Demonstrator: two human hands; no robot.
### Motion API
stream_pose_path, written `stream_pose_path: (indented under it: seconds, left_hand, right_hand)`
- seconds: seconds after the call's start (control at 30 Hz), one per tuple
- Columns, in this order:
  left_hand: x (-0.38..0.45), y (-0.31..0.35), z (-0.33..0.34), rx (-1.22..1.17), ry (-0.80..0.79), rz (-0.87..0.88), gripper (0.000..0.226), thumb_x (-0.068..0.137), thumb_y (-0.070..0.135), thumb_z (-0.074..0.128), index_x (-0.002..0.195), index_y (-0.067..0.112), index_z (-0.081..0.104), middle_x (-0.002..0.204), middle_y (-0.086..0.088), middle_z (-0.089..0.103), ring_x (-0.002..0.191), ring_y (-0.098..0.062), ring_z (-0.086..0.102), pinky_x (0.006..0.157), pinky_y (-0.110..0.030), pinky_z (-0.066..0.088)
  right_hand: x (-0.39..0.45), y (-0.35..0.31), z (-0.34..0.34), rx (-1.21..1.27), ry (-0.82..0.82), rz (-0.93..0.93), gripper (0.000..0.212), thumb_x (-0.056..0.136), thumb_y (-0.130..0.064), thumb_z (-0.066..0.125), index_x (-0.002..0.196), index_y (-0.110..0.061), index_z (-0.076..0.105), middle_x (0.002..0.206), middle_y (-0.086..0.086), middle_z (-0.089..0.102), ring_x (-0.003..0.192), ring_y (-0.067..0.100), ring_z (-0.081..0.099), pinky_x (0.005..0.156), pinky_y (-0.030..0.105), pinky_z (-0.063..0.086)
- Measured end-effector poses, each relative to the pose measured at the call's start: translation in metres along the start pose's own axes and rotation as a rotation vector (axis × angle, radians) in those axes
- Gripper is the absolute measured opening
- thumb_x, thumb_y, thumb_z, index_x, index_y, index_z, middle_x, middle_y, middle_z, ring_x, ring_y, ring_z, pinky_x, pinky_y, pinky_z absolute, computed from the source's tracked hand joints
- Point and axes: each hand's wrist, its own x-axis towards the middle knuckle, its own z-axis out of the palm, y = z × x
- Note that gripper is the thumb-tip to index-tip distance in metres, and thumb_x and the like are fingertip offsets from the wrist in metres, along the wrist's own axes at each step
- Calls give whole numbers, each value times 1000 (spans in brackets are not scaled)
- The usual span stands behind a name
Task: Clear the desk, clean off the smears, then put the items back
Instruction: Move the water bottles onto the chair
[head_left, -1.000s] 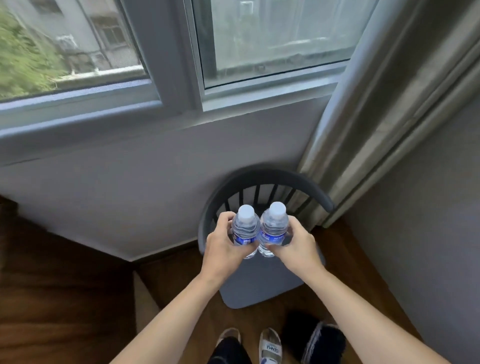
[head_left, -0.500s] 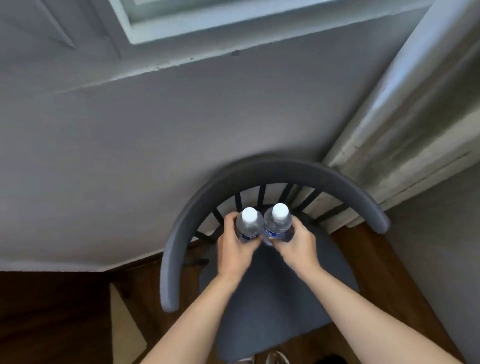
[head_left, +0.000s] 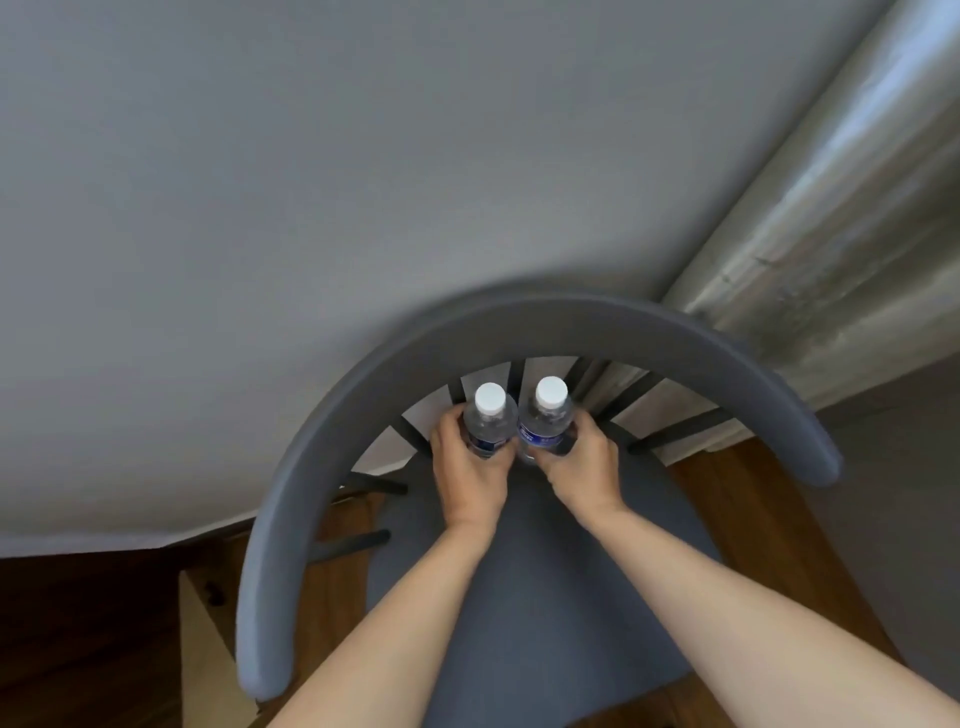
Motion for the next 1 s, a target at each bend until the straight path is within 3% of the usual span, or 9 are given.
stream_pose_path:
  seconds: [0.07, 0.17, 0.23, 0.4, 0.53, 0.63, 0.7, 0.83, 1.0]
  left_hand:
    - [2, -2, 2, -2, 19, -15, 83, 64, 16, 99, 111, 56, 43, 123, 4, 60, 113, -16, 65, 99, -45, 57]
    - [4, -5, 8, -41, 49, -90, 76, 65, 17, 100, 115, 30, 44, 119, -4, 65, 107, -18, 68, 97, -45, 58]
    - [5, -6, 12, -45, 80, -108, 73, 65, 19, 100, 111, 22, 44, 114, -6, 64, 103, -22, 68, 94, -47, 58]
    - [2, -11, 18, -6, 114, -66, 70, 67, 21, 100, 109, 17, 44, 114, -9, 57, 102, -27, 62, 94, -47, 55]
    - [3, -14, 16, 12, 76, -64, 68, 69, 16, 98, 112, 10, 47, 116, -10, 55, 104, -29, 62, 95, -46, 54]
    - [1, -14, 8, 29, -4, -86, 68, 72, 14, 95, 120, 6, 48, 123, -10, 55, 112, -26, 61, 99, -32, 51]
    - [-3, -14, 1, 39, -41, -92, 70, 74, 16, 94, 124, 5, 48, 126, -9, 55, 116, -25, 58, 100, -26, 46]
    - [-27, -14, -17, 44, -86, -99, 73, 78, 21, 92, 133, 8, 45, 132, -5, 53, 121, -22, 55, 107, -39, 49]
    - [-78, -11, -35, 25, -173, -90, 69, 82, 22, 89, 134, 15, 44, 130, 0, 52, 118, -16, 55, 103, -42, 53]
  right_hand:
    - [5, 1, 2, -5, 2, -9, 62, 71, -26, 92, 126, -16, 65, 118, 4, 74, 112, 22, 68, 84, 21, 46]
    - [8, -3, 4, 21, 16, -12, 63, 71, -22, 93, 123, -11, 59, 118, 5, 74, 106, 14, 67, 79, 14, 41]
    - [8, -4, 8, 38, 42, -21, 62, 72, -21, 93, 119, -9, 56, 114, 6, 74, 98, 11, 63, 74, 10, 38]
    - [7, 2, 16, 45, 61, -49, 52, 75, -18, 91, 109, -10, 53, 101, -1, 68, 92, 12, 62, 72, 9, 38]
    - [6, 7, 20, 16, 80, -81, 52, 74, -17, 91, 108, -13, 52, 102, -4, 65, 97, 16, 62, 77, 19, 42]
    - [4, 12, 22, -33, 112, -102, 55, 72, -17, 90, 112, -16, 54, 111, 4, 64, 108, 26, 61, 87, 36, 50]
    - [0, 11, 22, -24, 102, -85, 61, 72, -16, 90, 122, -16, 54, 118, 5, 63, 112, 25, 61, 93, 38, 51]
    - [-23, 13, 12, -16, 72, -57, 68, 80, -16, 83, 138, -15, 48, 130, 5, 57, 120, 21, 56, 101, 42, 50]
    - [-72, 24, -20, -97, 24, -113, 53, 89, -18, 76, 135, -18, 49, 130, 1, 57, 119, 19, 55, 101, 42, 49]
